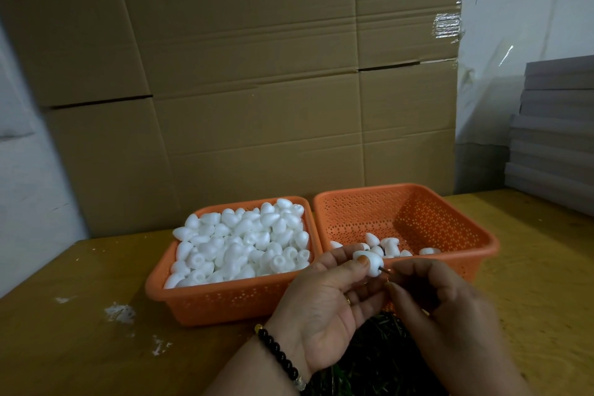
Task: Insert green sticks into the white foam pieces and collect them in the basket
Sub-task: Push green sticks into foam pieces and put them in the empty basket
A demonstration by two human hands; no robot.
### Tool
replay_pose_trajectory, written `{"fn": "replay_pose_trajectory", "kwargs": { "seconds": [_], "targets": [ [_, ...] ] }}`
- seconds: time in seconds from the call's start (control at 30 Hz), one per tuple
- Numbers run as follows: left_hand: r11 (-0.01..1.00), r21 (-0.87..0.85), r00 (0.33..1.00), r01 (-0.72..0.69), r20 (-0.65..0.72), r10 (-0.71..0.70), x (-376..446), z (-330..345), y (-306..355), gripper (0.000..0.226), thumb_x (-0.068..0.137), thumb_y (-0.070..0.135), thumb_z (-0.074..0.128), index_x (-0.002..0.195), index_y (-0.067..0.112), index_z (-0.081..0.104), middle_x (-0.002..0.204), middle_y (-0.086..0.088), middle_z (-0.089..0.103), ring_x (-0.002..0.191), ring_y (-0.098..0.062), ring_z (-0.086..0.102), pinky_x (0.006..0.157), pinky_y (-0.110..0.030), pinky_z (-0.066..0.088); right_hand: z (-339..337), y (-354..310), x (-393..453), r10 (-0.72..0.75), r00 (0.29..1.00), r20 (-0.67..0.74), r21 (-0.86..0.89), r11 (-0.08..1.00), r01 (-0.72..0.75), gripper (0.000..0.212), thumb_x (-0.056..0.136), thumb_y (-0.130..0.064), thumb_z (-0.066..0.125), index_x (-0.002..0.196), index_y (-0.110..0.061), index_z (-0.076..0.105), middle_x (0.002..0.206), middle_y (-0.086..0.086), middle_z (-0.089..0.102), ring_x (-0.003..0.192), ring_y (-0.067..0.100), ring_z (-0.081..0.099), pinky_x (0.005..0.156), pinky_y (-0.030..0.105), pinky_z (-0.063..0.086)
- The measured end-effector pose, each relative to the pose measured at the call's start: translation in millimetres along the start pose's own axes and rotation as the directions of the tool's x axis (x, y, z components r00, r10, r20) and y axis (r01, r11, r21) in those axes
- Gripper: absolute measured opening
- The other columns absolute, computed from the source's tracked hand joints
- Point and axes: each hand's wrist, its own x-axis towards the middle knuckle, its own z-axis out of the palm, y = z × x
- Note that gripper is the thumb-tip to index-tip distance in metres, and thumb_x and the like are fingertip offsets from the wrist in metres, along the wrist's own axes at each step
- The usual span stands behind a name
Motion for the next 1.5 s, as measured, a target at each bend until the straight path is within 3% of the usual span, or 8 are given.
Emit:
{"fn": "replay_pose_trajectory", "kwargs": {
  "seconds": [0.3, 0.67, 1.0, 1.23, 1.33, 1.4, 1.47, 1.5],
  "targets": [
    [0.995, -0.089, 0.997, 0.045, -0.055, -0.050, 0.0, 0.0, 3.9, 0.033, 0.071, 0.012, 0.067, 0.104, 0.011, 0.067, 0.082, -0.012, 0.070, 0.062, -0.016, 0.063, 0.055, -0.025, 0.055, -4.3, -14.7, -1.1, 0.053, 0.998, 0.018, 0.215, 0.975, -0.056, 0.007, 0.087, -0.030, 0.065, 0.087, -0.033, 0.060, 0.080, -0.018, 0.070, 0.068, -0.001, 0.067, 0.058, 0.009, 0.047],
    [0.954, -0.298, 0.988, 0.001, -0.148, -0.047, 5.3, -1.2, 9.1, 0.033, 0.064, -0.010, 0.067, 0.096, -0.012, 0.061, 0.088, -0.025, 0.071, 0.076, -0.033, 0.073, 0.058, -0.032, 0.060, -6.4, -13.9, -3.0, 0.022, 0.996, 0.082, 0.134, 0.990, -0.032, 0.019, 0.073, -0.026, 0.067, 0.090, -0.029, 0.060, 0.077, -0.012, 0.066, 0.066, 0.008, 0.066, 0.057, 0.018, 0.049],
    [0.882, -0.466, 0.996, -0.074, -0.077, 0.043, 9.4, -10.0, 13.1, 0.041, 0.073, -0.015, 0.049, 0.115, -0.015, 0.052, 0.122, -0.037, 0.056, 0.109, -0.045, 0.062, 0.096, -0.047, 0.051, -5.7, -16.0, -3.3, 0.025, 0.993, 0.113, 0.077, 0.996, -0.034, 0.023, 0.076, -0.021, 0.073, 0.093, -0.031, 0.061, 0.082, -0.012, 0.064, 0.069, 0.010, 0.065, 0.060, 0.028, 0.052],
    [0.891, -0.428, 0.987, -0.152, -0.107, 0.117, 13.5, -16.5, 20.5, 0.048, 0.067, -0.017, 0.050, 0.115, -0.015, 0.053, 0.122, -0.033, 0.056, 0.109, -0.042, 0.062, 0.087, -0.046, 0.056, -9.0, -17.7, -1.8, -0.015, 0.989, 0.149, 0.054, 0.999, 0.007, 0.026, 0.076, -0.013, 0.076, 0.090, -0.030, 0.062, 0.084, -0.014, 0.065, 0.071, 0.004, 0.065, 0.061, 0.017, 0.050],
    [0.950, -0.251, 0.975, -0.188, -0.164, 0.150, 15.8, -23.0, 30.1, 0.042, 0.079, -0.020, 0.048, 0.119, -0.008, 0.053, 0.122, -0.029, 0.057, 0.105, -0.038, 0.065, 0.081, -0.041, 0.059, -12.9, -20.4, 1.2, -0.048, 0.960, 0.274, -0.049, 0.997, 0.064, 0.017, 0.075, -0.026, 0.072, 0.086, -0.033, 0.061, 0.081, -0.018, 0.062, 0.069, 0.002, 0.062, 0.060, 0.021, 0.050],
    [0.963, 0.044, 0.934, -0.267, -0.236, 0.269, 15.8, -32.3, 39.5, 0.033, 0.087, -0.014, 0.052, 0.115, 0.003, 0.058, 0.116, -0.018, 0.064, 0.100, -0.030, 0.069, 0.078, -0.037, 0.059, -14.1, -22.2, 2.5, 0.003, 0.896, 0.444, -0.142, 0.988, 0.067, 0.019, 0.075, -0.052, 0.058, 0.087, -0.039, 0.060, 0.091, -0.025, 0.057, 0.075, 0.000, 0.060, 0.064, 0.023, 0.052],
    [0.819, 0.482, 0.854, -0.312, -0.236, 0.464, 13.3, -45.7, 50.7, 0.025, 0.090, -0.004, 0.058, 0.105, 0.016, 0.064, 0.112, -0.005, 0.069, 0.098, -0.016, 0.069, 0.080, -0.033, 0.058, -12.2, -22.0, 0.4, 0.026, 0.812, 0.583, -0.238, 0.961, 0.140, 0.044, 0.069, -0.073, 0.040, 0.099, -0.045, 0.056, 0.106, -0.032, 0.047, 0.090, -0.005, 0.056, 0.076, 0.017, 0.050],
    [0.656, 0.699, 0.799, -0.283, -0.206, 0.564, 12.1, -54.4, 56.9, 0.022, 0.091, 0.002, 0.060, 0.100, 0.021, 0.065, 0.113, 0.002, 0.068, 0.097, -0.007, 0.066, 0.081, -0.028, 0.056, -11.5, -20.7, -1.2, 0.040, 0.765, 0.642, -0.262, 0.950, 0.169, 0.053, 0.067, -0.078, 0.036, 0.108, -0.048, 0.052, 0.111, -0.034, 0.042, 0.097, -0.009, 0.051, 0.083, 0.014, 0.047]
  ]
}}
